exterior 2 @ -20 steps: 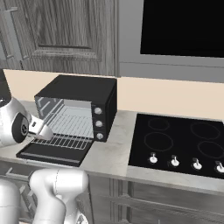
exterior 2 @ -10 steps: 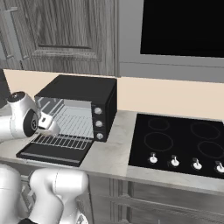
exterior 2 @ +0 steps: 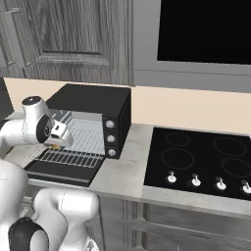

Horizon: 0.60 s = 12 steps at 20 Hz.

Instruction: Pick up the bagel from the plate, place it on the toaster oven rack, close the door, and set the timer.

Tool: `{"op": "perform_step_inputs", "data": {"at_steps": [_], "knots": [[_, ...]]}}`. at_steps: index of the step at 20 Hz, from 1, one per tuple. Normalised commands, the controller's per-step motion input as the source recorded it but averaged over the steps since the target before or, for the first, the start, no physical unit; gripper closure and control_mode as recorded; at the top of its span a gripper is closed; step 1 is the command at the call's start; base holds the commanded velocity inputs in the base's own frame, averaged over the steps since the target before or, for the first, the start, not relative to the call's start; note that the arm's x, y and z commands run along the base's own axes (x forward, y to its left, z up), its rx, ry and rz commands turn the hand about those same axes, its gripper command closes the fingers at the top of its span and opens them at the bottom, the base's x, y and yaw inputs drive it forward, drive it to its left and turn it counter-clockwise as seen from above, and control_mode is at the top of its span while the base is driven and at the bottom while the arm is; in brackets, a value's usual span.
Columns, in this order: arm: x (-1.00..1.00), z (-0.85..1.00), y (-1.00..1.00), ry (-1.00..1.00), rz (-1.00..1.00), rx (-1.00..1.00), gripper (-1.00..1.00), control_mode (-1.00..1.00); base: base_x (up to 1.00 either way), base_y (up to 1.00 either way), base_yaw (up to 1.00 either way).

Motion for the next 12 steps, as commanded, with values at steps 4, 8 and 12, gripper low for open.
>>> {"op": "perform_step_inputs", "data": {"at_steps": [4,8,12], "knots": [[0.24,-0.19,0.00,0.01,0.02,0.00,1.00,-1.00,0.00,0.00,0.00],[0.19,-0.21,0.00,0.00,0.01,0.00,1.00,-1.00,0.00,0.00,0.00],[0.10,-0.25,0.00,0.00,0.01,0.00,1.00,-1.00,0.00,0.00,0.00]]}}
